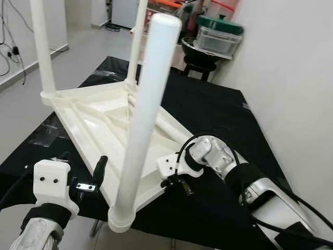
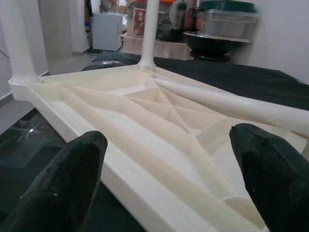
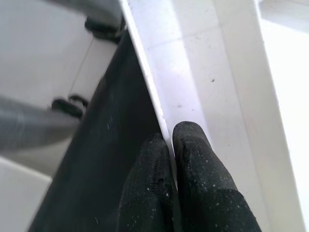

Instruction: Building children table

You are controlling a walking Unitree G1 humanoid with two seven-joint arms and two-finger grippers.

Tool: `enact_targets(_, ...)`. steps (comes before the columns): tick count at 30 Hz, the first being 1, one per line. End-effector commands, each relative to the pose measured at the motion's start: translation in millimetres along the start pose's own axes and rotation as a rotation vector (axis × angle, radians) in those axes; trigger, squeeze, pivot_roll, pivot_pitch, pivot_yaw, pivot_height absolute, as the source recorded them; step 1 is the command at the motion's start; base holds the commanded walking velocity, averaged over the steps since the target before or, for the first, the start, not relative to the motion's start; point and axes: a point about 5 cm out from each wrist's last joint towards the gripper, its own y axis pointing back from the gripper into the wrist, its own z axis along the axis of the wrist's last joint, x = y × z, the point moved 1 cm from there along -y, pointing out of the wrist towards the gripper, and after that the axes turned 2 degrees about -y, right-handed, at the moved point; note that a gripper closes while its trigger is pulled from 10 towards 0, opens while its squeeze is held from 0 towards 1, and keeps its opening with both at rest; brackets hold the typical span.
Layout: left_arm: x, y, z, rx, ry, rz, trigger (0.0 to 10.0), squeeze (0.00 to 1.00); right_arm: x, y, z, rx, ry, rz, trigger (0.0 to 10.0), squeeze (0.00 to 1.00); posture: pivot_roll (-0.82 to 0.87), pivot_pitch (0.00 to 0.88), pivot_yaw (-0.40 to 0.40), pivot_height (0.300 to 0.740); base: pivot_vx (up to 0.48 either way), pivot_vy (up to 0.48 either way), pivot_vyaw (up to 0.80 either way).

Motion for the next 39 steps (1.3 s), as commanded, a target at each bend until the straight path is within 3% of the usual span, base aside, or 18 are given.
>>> enact_targets(1, -2.1, -1.1, -4, 0.020, 0.001, -0.013, 10.0, 0.00, 8.9, -27.2, -5, -0.057, -0.132, -0.018, 0.0, 0.00, 0.19, 0.063, -0.207, 0.740, 0.000, 0.000, 0.00)
enact_targets(3, -2.0, -1.3, -4, 0.019, 0.001, -0.013, 10.0, 0.00, 5.3, -32.7, 1, -0.072, -0.159, -0.059, 0.0, 0.00, 0.19, 0.063, -0.206, 0.740, 0.000, 0.000, 0.00)
enact_targets(4, -3.0, -2.0, -4, 0.018, 0.001, -0.018, 10.0, 0.00, -9.6, -39.1, 15, -0.112, -0.267, -0.196, 0.0, 0.00, 0.19, 0.063, -0.206, 0.740, 0.000, 0.000, 0.00)
enact_targets(9, -3.5, -2.3, -4, 0.017, 0.001, -0.021, 10.0, 0.00, -18.2, -38.8, 22, -0.131, -0.332, -0.273, 0.0, 0.00, 0.19, 0.062, -0.206, 0.740, 0.000, 0.000, 0.00)
enact_targets(12, -3.7, -2.5, -4, 0.017, 0.000, -0.021, 10.0, 0.00, -32.2, -28.5, 27, -0.151, -0.394, -0.391, 0.0, 0.00, 0.19, 0.065, -0.207, 0.740, 0.000, 0.000, 0.00)
enact_targets(18, -4.6, -2.9, -4, 0.019, 0.001, -0.023, 10.0, 0.00, -42.2, -15.8, 22, -0.127, -0.435, -0.489, 0.0, 0.00, 0.19, 0.065, -0.211, 0.740, 0.000, 0.000, 0.00)
enact_targets(24, -4.8, -3.3, -5, 0.020, -0.001, -0.026, 10.0, 0.00, -37.5, -12.6, 6, -0.068, -0.437, -0.473, 0.0, 0.00, 0.18, 0.065, -0.207, 0.740, 0.000, 0.000, 0.00)
enact_targets(29, -5.4, -4.1, -5, 0.020, 0.000, -0.030, 10.0, 0.00, -23.7, -14.8, 1, -0.069, -0.415, -0.343, 0.0, 0.00, 0.18, 0.064, -0.204, 0.740, 0.000, 0.000, 0.00)
enact_targets(31, -5.8, -5.0, -5, 0.021, -0.001, -0.034, 10.0, 0.00, -12.5, -19.3, 7, -0.112, -0.365, -0.257, 0.0, 0.00, 0.18, 0.062, -0.199, 0.740, 0.000, 0.000, 0.00)
enact_targets(34, -6.1, -5.3, -6, 0.021, -0.001, -0.036, 10.0, 0.00, -8.7, -21.8, 12, -0.136, -0.359, -0.230, 0.0, 0.00, 0.18, 0.059, -0.195, 0.740, 0.000, 0.000, 0.00)
enact_targets(36, -7.1, -6.5, -6, 0.020, -0.004, -0.046, 10.0, 0.00, 0.1, -30.6, 34, -0.216, -0.351, -0.170, 0.0, 0.00, 0.18, 0.055, -0.192, 0.740, 0.000, 0.000, 0.00)
enact_targets(38, -7.1, -6.5, -6, 0.020, -0.004, -0.046, 10.0, 0.00, 0.1, -30.6, 34, -0.216, -0.351, -0.170, 0.0, 0.00, 0.18, 0.055, -0.192, 0.740, 0.000, 0.000, 0.00)
enact_targets(39, -7.3, -7.3, -6, 0.019, -0.006, -0.049, 10.0, 0.00, 6.8, -35.9, 47, -0.255, -0.339, -0.131, 0.0, 0.00, 0.18, 0.052, -0.191, 0.740, 0.000, 0.000, 0.00)
